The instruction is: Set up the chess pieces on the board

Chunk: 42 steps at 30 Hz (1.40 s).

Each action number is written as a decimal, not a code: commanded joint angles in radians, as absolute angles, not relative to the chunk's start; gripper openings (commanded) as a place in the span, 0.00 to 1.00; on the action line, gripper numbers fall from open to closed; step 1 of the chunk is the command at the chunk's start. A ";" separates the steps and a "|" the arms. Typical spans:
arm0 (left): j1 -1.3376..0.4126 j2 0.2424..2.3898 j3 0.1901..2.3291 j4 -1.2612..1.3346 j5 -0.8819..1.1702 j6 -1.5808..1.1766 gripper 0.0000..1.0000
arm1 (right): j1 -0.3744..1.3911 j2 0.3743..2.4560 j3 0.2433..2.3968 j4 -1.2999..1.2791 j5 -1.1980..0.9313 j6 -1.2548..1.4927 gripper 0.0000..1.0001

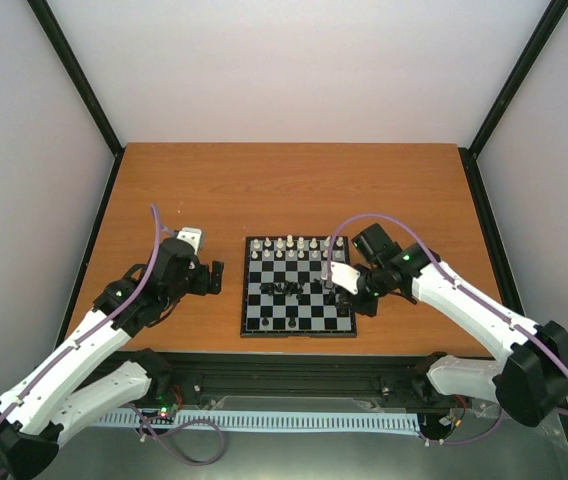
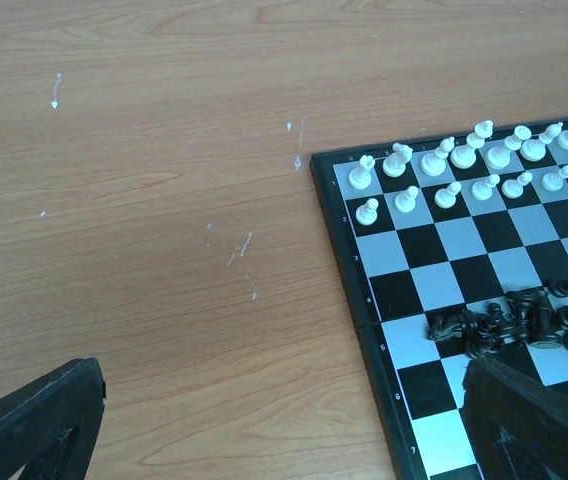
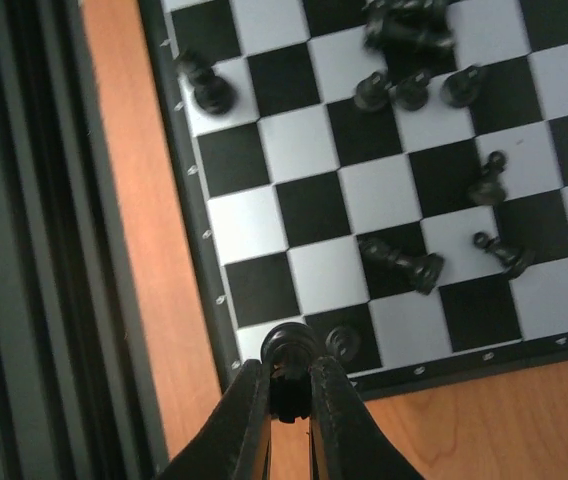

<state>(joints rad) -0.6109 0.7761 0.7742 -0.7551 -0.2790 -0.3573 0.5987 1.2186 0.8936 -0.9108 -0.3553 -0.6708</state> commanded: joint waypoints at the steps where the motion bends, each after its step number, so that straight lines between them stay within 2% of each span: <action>1: -0.603 0.758 0.804 -0.739 -0.271 -0.340 1.00 | 0.595 1.168 0.839 -1.022 -0.380 -0.770 0.04; 17: -0.603 0.763 0.798 -0.736 -0.258 -0.339 1.00 | 0.644 1.219 0.750 -0.922 -0.301 -0.744 0.05; 42: -0.603 0.768 0.796 -0.736 -0.242 -0.338 1.00 | 0.678 1.321 0.742 -0.821 -0.228 -0.692 0.10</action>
<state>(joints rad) -0.6109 0.7662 0.7742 -0.7551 -0.2543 -0.3569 0.6701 1.3128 0.7486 -0.8413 -0.2413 -0.7029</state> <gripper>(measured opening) 0.998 0.093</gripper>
